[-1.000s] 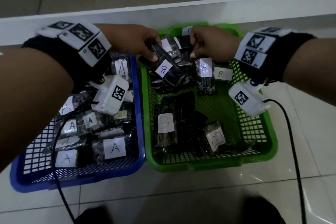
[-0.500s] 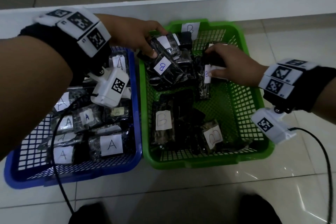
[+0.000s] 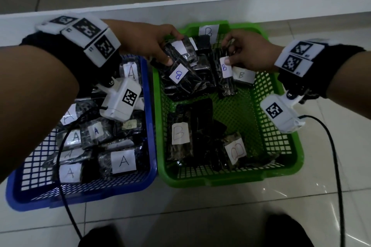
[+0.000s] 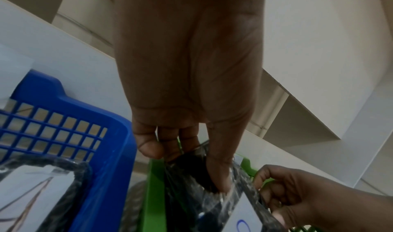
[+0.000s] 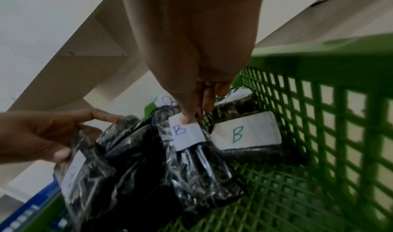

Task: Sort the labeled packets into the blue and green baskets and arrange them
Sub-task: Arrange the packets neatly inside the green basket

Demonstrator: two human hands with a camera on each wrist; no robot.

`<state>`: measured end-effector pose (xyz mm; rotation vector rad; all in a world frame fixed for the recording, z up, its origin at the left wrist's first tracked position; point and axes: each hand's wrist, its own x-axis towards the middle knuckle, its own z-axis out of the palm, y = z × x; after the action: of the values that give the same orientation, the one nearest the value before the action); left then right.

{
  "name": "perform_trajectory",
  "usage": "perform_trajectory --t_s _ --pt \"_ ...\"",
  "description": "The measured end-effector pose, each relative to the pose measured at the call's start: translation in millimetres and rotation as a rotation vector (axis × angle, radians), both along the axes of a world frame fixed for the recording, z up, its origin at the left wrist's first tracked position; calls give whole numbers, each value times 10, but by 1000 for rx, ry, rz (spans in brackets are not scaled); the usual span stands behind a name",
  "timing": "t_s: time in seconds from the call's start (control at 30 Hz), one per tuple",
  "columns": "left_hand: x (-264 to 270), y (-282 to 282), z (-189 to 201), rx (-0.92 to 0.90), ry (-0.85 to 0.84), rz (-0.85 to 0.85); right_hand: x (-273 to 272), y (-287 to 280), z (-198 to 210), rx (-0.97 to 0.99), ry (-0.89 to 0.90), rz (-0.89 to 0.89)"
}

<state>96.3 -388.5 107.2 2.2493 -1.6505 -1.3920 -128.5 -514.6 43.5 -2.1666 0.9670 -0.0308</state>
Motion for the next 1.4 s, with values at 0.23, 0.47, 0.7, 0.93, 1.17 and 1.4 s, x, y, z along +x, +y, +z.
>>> perform_trajectory --t_s 0.23,0.47,0.7,0.93,1.17,1.4 --pt "-1 7 10 9 -24 -23 51 19 -87 -235 144 -16" --pt "-15 5 17 6 -38 -26 201 93 -26 -364 320 -3" --pt "-51 -10 32 -15 -168 -101 70 308 -181 -382 89 -122" --pt "-96 -112 81 -7 -327 -190 -164 544 -361 -363 149 107" --pt "-179 -181 111 36 -426 -264 -132 521 -269 -595 458 146" --pt "-213 -228 77 36 -473 -304 -169 491 -366 -530 348 127"
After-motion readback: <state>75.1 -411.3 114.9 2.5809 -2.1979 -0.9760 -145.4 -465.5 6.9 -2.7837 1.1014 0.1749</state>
